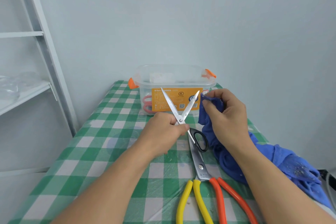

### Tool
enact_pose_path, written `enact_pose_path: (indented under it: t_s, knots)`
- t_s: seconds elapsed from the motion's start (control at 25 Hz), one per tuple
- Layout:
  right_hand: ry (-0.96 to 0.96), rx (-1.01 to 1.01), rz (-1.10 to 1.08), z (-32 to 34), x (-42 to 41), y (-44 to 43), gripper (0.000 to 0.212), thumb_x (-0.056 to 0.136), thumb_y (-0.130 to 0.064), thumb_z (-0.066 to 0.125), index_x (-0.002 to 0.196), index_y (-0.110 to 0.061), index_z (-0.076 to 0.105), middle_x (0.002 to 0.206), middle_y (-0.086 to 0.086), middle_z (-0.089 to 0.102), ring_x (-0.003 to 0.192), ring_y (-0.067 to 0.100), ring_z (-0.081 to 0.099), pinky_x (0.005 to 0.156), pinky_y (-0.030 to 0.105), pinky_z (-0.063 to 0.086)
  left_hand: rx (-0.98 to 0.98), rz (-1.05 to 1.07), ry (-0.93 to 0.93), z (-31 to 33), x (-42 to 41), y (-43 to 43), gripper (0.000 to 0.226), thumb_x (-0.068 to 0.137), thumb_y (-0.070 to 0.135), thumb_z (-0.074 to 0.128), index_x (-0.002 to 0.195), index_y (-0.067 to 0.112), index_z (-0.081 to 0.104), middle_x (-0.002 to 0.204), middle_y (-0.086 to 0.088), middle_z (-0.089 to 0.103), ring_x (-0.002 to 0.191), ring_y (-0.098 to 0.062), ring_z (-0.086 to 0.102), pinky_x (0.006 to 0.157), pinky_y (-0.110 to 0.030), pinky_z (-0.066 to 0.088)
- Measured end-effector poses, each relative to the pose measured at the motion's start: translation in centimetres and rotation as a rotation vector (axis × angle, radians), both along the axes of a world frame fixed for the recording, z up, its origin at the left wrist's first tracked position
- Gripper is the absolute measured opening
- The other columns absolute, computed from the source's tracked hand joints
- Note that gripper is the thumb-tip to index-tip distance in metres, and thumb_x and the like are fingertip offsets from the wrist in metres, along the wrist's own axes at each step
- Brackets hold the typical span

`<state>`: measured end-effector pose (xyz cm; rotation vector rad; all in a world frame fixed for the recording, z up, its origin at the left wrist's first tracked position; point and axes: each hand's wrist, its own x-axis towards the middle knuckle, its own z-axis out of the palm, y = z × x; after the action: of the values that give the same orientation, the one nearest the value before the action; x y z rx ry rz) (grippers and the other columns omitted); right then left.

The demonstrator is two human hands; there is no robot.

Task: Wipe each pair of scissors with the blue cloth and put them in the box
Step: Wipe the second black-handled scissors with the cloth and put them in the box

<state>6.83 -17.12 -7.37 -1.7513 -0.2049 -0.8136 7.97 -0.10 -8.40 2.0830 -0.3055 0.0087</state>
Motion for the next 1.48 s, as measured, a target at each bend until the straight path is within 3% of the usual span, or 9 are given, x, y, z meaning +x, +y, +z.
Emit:
enact_pose_path:
  t_s: [0.16, 0.32, 0.48, 0.68, 0.8, 0.96, 1.08, 1.28, 1.48]
  knots:
    - [-0.089, -0.271, 0.007, -0.7, 0.2, 0.7, 0.025, 0.086, 0.004, 0.07, 0.089, -0.02, 0.074, 0.096, -0.003, 0.064, 0.092, -0.002, 0.062, 0.078, 0.008, 0.044, -0.007, -0.008, -0.002, 0.1, -0.1, 0.0, 0.048, 0.088, 0.035, 0.072, 0.08, -0.009, 0.054, 0.058, -0.007, 0.042, 0.044, -0.02, 0.037, 0.048, -0.027, 0.034]
    - [-0.072, -0.463, 0.123, -1.7, 0.5, 1.1, 0.017, 0.087, -0.008, 0.067, 0.097, -0.015, 0.078, 0.095, -0.004, 0.064, 0.087, 0.011, 0.062, 0.074, 0.027, 0.05, -0.066, 0.002, -0.002, 0.0, 0.2, 0.1, 0.042, 0.086, 0.028, 0.071, 0.076, -0.009, 0.053, 0.056, -0.005, 0.04, 0.046, -0.02, 0.035, 0.046, -0.03, 0.032]
    - [-0.066, -0.426, 0.183, -1.9, 0.6, 0.9, 0.019, 0.089, -0.013, 0.063, 0.099, -0.014, 0.08, 0.093, -0.004, 0.065, 0.085, 0.013, 0.064, 0.071, 0.03, 0.051, -0.127, 0.002, 0.017, 0.2, 0.2, 0.3, 0.04, 0.088, 0.023, 0.072, 0.074, -0.01, 0.053, 0.056, -0.008, 0.039, 0.043, -0.02, 0.035, 0.042, -0.026, 0.031]
    - [-0.207, -0.359, 0.038, -1.7, 1.6, 0.4, 0.024, 0.092, 0.002, 0.062, 0.102, -0.011, 0.08, 0.095, -0.004, 0.064, 0.088, 0.007, 0.062, 0.075, 0.017, 0.048, -0.203, -0.03, 0.053, 1.1, -0.4, 0.2, 0.034, 0.09, 0.022, 0.073, 0.064, 0.004, 0.061, 0.042, 0.005, 0.036, 0.035, -0.015, 0.032, 0.04, -0.022, 0.029]
    - [-0.197, -0.334, -0.015, -1.6, 1.8, 0.0, 0.029, 0.092, 0.007, 0.061, 0.104, -0.012, 0.079, 0.095, -0.012, 0.06, 0.088, 0.005, 0.061, 0.077, 0.015, 0.047, -0.191, -0.054, 0.051, 1.2, -0.7, 0.3, 0.032, 0.09, 0.02, 0.073, 0.067, 0.0, 0.062, 0.043, 0.004, 0.037, 0.035, -0.015, 0.032, 0.039, -0.023, 0.03]
    - [-0.12, -0.331, 0.168, -1.8, 1.2, -0.1, 0.024, 0.093, 0.003, 0.063, 0.101, -0.012, 0.08, 0.092, -0.001, 0.064, 0.084, 0.01, 0.063, 0.074, 0.023, 0.05, -0.175, -0.033, 0.05, 1.0, -0.5, 0.4, 0.036, 0.089, 0.021, 0.073, 0.076, -0.01, 0.06, 0.049, -0.003, 0.036, 0.036, -0.017, 0.031, 0.04, -0.022, 0.03]
    - [-0.146, -0.428, 0.263, -2.0, 1.0, 0.0, 0.021, 0.091, -0.002, 0.063, 0.101, -0.011, 0.08, 0.087, 0.001, 0.061, 0.079, 0.011, 0.06, 0.069, 0.023, 0.048, -0.179, -0.027, 0.063, 1.0, -0.4, 0.6, 0.035, 0.088, 0.023, 0.075, 0.075, -0.007, 0.062, 0.05, -0.005, 0.035, 0.034, -0.017, 0.031, 0.04, -0.022, 0.03]
    - [-0.246, -0.387, 0.084, -2.0, 1.5, 0.2, 0.026, 0.09, 0.001, 0.06, 0.099, -0.012, 0.08, 0.092, -0.001, 0.06, 0.074, 0.017, 0.062, 0.063, 0.032, 0.053, -0.126, -0.03, 0.002, 1.5, -0.6, 0.6, 0.036, 0.086, 0.022, 0.076, 0.071, -0.007, 0.062, 0.054, -0.01, 0.041, 0.037, -0.02, 0.034, 0.041, -0.023, 0.03]
    - [-0.26, -0.372, -0.235, -1.2, 1.4, -0.6, 0.023, 0.092, -0.002, 0.061, 0.104, -0.01, 0.079, 0.096, -0.002, 0.059, 0.088, 0.02, 0.062, 0.08, 0.005, 0.042, -0.01, -0.077, -0.031, 1.5, -1.0, 0.4, 0.042, 0.086, 0.025, 0.075, 0.073, -0.011, 0.059, 0.047, 0.001, 0.038, 0.04, -0.018, 0.033, 0.043, -0.024, 0.029]
